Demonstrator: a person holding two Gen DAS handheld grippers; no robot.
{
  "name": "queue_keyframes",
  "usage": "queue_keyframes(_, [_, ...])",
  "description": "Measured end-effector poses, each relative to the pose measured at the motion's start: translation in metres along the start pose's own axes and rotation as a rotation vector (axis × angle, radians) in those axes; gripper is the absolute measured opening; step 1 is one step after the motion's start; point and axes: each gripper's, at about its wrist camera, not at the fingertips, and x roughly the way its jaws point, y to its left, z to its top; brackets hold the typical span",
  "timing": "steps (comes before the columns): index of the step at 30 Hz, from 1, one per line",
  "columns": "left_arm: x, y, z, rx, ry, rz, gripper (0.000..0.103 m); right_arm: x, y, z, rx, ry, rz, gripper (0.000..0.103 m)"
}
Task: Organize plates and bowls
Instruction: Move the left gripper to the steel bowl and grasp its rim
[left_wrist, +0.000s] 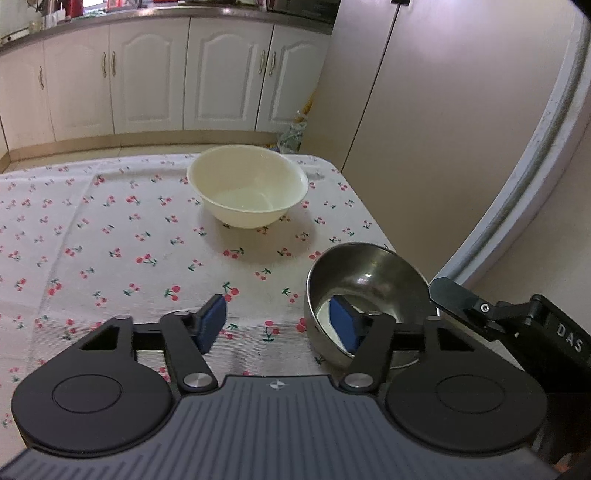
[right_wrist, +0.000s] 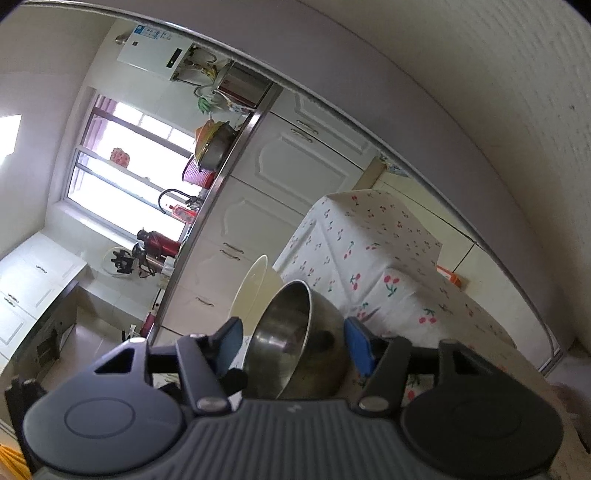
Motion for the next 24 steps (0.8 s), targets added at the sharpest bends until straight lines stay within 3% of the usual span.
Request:
queue_keyframes(6, [0.008,-0.007,-0.003,0.024,0.033,-0.017,0.056,0.001,-0.003,0.002,0.014,0.016,0.036,0.061])
queue_keyframes(14, [0.015,-0.014,-0.006,0.049,0.047,-0.041,0.028,0.001,-0.001,0.002,0.015,0.021,0.068,0.068])
queue_keyframes(24, [0.013,-0.016,-0.008,0.040,0.047,-0.040,0.025,0.005,0.010,-0.001,-0.027,0.043,0.078,0.074])
